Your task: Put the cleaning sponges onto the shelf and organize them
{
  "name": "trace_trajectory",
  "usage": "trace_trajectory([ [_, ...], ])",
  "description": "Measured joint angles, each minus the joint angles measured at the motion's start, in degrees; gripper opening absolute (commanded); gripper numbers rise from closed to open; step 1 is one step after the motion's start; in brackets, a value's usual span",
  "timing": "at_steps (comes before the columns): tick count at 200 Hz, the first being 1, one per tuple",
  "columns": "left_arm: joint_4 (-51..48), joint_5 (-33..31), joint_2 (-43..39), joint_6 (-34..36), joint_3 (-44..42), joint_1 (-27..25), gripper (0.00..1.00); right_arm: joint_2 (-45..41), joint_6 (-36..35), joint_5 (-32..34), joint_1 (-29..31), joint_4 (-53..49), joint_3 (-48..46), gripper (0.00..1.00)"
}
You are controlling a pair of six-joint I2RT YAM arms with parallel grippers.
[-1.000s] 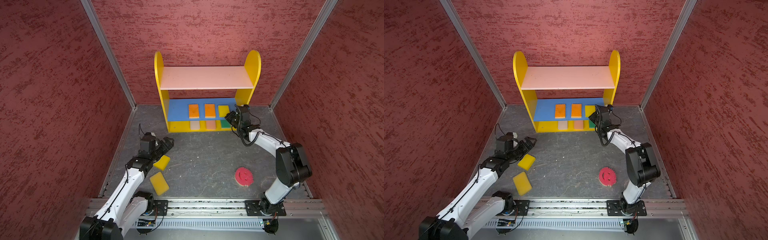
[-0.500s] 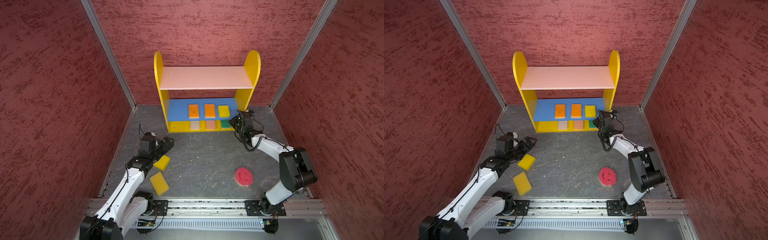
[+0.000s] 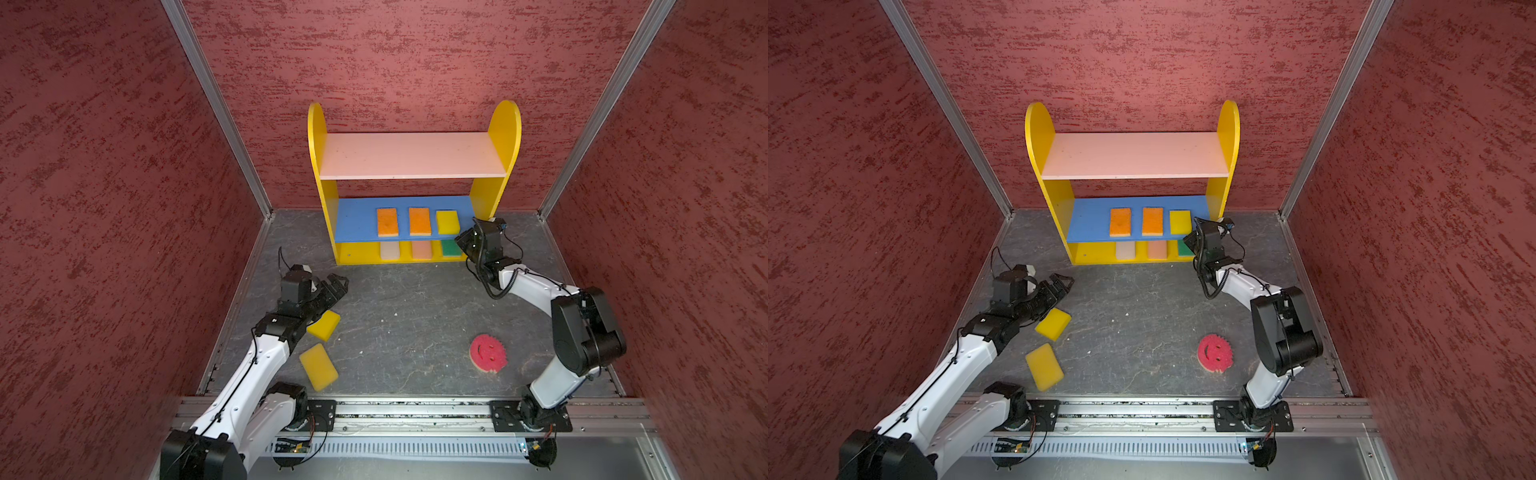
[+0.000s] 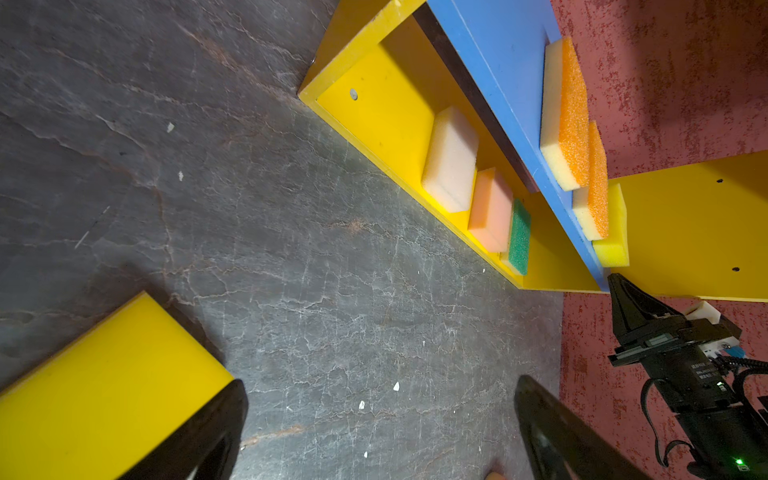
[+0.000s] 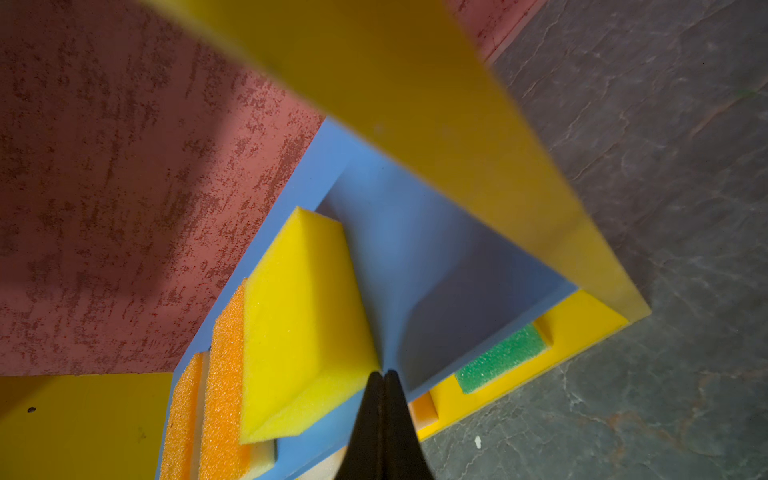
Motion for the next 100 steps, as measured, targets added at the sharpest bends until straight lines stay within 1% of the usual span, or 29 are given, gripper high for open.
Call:
trace_trajectory([
  [77,0.6,1.0,0.0,0.0,-0.4,0.3,1.00,0.2,0.2,0.2,0.0,0.1,0.0,0.00],
  [100,0.6,1.0,-0.1,0.1,-0.4,0.4,1.00,-2.8,-0.8,-0.9,0.0,-0.3,-2.5,0.00],
])
